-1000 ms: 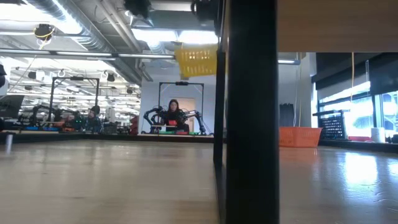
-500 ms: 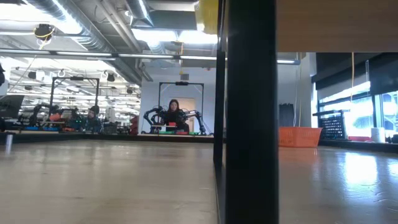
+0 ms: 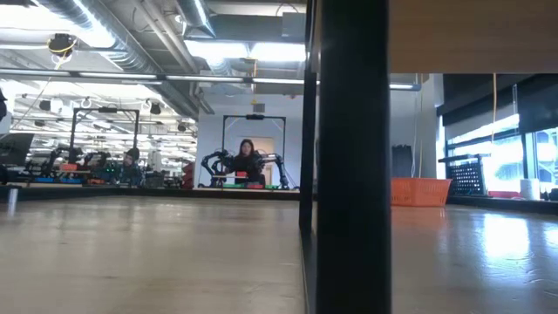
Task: Stack baskets on shelf by color
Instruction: Stack the yellow bin on top of the yellow bin
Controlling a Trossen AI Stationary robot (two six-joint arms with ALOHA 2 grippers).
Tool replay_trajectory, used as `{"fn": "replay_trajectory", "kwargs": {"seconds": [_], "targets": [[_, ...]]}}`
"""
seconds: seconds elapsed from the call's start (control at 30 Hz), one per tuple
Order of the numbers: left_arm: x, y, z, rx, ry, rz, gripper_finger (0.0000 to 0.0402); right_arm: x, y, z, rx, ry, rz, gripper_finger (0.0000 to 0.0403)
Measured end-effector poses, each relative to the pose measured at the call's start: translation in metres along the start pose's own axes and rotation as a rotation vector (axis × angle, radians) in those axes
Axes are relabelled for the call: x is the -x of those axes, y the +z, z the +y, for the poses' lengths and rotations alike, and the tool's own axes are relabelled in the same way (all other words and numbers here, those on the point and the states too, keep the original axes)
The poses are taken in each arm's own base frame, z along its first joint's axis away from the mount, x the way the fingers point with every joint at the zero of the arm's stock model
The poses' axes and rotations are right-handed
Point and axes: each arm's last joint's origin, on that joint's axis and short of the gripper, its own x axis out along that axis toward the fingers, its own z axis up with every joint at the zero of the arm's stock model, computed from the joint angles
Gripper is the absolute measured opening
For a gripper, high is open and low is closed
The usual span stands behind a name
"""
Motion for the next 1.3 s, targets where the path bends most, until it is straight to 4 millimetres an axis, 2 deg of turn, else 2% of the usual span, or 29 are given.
{"fn": "replay_trajectory", "kwargs": {"seconds": [0.1, 0.3, 0.53, 0.73, 0.93, 1.07, 1.3], "targets": [[0.0, 0.002, 0.0, 0.001, 0.002, -0.02, 0.0067, 0.008, 0.006, 0.011, 0.096, 0.027, -0.055, 0.0], [0.0, 0.003, 0.0, 0.002, 0.003, -0.034, 0.0067, 0.021, 0.014, 0.029, 0.163, 0.104, -0.172, 0.0], [-0.008, 0.009, 0.001, 0.003, 0.006, -0.063, 0.0067, 0.022, 0.026, 0.045, 0.221, 0.226, -0.287, 0.0], [-0.02, 0.01, 0.0, 0.002, 0.003, -0.032, 0.0067, 0.01, 0.041, 0.048, 0.307, 0.221, -0.338, 0.0], [-0.033, 0.011, 0.0, 0.001, 0.001, -0.002, 0.0067, -0.004, 0.054, 0.051, 0.404, 0.293, -0.432, 0.0], [-0.041, 0.01, -0.001, -0.001, -0.006, 0.022, 0.0067, -0.018, 0.058, 0.049, 0.401, 0.318, -0.414, 0.0], [-0.045, 0.016, -0.007, -0.015, -0.029, -0.026, 0.0067, -0.041, 0.06, 0.042, 0.42, 0.391, -0.434, 0.0]]}}
